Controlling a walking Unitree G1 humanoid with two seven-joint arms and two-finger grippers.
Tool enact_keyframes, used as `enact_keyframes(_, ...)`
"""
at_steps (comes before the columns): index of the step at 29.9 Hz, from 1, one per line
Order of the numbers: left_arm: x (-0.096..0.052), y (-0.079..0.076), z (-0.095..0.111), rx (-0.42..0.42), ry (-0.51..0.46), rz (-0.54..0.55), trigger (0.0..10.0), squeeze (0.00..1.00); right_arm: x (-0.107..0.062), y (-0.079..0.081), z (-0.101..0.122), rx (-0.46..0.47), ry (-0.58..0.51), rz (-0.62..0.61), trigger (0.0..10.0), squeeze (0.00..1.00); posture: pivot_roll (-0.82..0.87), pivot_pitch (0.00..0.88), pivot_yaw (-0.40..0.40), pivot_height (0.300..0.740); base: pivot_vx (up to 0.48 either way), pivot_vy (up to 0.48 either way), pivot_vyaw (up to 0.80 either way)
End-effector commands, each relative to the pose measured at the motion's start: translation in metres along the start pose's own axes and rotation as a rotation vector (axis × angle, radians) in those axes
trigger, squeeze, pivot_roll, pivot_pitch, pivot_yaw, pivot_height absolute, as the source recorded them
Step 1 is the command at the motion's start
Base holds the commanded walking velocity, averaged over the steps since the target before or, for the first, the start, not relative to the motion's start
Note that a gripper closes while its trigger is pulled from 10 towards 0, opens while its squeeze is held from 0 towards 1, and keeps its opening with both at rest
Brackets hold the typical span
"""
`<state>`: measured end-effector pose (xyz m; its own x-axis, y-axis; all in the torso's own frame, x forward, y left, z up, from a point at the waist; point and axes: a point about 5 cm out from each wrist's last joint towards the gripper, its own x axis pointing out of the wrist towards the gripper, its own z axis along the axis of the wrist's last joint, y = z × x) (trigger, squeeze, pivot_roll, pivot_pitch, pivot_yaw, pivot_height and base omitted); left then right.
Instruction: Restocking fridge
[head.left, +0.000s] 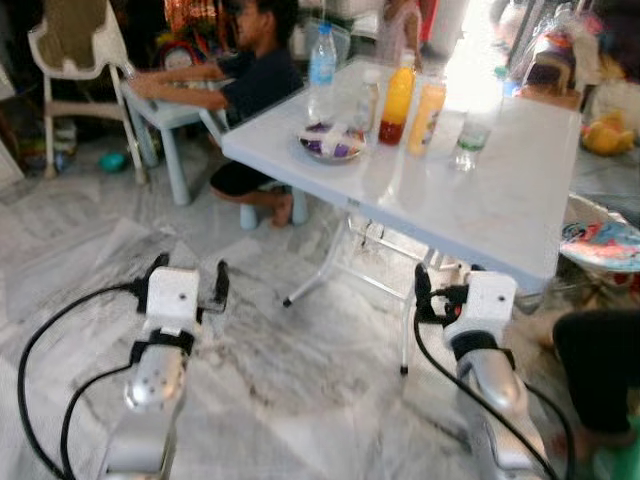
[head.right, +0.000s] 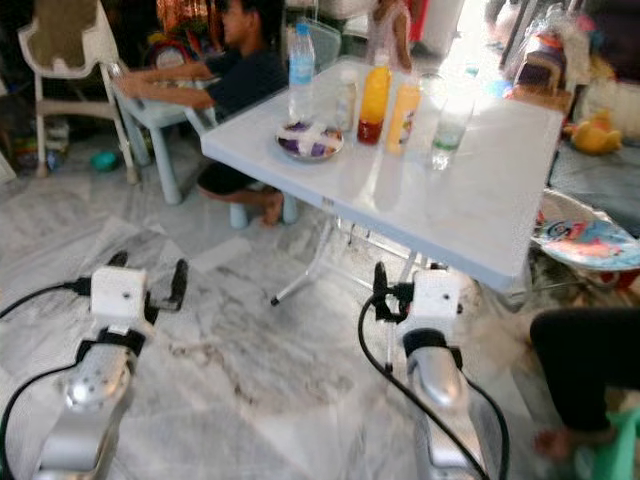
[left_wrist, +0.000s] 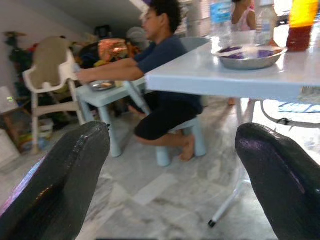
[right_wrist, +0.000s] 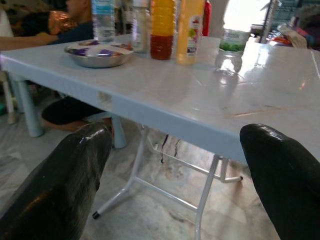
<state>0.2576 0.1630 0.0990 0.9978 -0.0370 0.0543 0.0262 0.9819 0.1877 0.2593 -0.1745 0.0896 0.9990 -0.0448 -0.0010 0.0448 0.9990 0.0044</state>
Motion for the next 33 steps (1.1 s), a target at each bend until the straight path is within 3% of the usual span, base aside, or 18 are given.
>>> enact_keyframes(1, 0.0022, -0.0076, 0.0034, -0.006, -0.012, -0.035, 10.0, 0.00, 0.0010, -0.0080, 0.0028, -0.014, 0.004, -0.028, 10.0, 0.00, 0.00, 0.000, 0.008, 0.740, 0.454, 0.000, 0.00)
enact_keyframes(23, 0.0061, -0.0077, 0.0029, -0.058, -0.006, -0.007, 10.0, 0.00, 0.0068, -0.0030, 0.0057, 0.012, -0.002, 0.015, 10.0, 0.00, 0.01, 0.000, 0.003, 0.740, 0.451, 0.000, -0.02)
enact_keyframes(33, 0.0070, -0.0077, 0.0048, -0.053, -0.017, -0.025, 10.0, 0.00, 0.0083, -0.0005, 0.0077, 0.008, -0.015, 0.030, 10.0, 0.00, 0.01, 0.000, 0.004, 0.740, 0.345, 0.326, -0.12)
